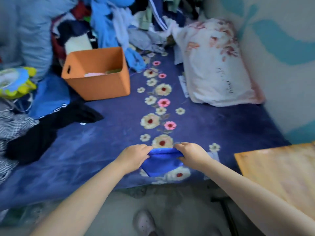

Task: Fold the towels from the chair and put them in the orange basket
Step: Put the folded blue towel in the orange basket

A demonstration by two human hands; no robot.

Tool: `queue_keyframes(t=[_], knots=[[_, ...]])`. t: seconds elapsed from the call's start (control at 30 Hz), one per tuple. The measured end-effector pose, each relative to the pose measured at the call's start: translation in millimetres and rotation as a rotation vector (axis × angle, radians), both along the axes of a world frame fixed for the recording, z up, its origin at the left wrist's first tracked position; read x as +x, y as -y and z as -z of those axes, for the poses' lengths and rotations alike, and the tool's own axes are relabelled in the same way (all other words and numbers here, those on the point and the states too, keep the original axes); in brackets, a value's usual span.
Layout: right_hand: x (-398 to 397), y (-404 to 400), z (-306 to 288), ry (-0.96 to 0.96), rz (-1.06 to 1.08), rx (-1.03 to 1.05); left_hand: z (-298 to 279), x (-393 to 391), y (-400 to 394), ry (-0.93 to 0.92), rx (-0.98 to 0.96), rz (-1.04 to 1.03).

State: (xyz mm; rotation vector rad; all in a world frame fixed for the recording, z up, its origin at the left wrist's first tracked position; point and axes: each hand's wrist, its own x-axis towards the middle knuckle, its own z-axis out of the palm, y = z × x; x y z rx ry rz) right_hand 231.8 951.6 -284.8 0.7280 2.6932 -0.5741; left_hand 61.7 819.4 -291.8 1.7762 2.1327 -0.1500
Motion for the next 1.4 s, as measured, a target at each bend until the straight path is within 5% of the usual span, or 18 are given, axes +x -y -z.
queue_keyframes(t=[0.4,0.57,1.07,1.2,1.4], knots=[[-214,38,-1,0.035,-0.246,-0.023,2,-180,71,-0.079,0.014,-0.19],[-286,12,4,0.024,-0.315,0.044,7,-248,60,-0.207,0.257,-0.125],[-488,-92,-42,-0.223,-0.235,0.111,-32,-451,-50,-0.317,0.531,-0.149],[-541,-125,-66,-0.365,-0.213,0.13,-53,-515,-86,-0.2,0.55,-0.188],[-619,-179,-76,-0.427,-0.152,0.187,-60,-607,-156,-0.372,0.577,-0.027]])
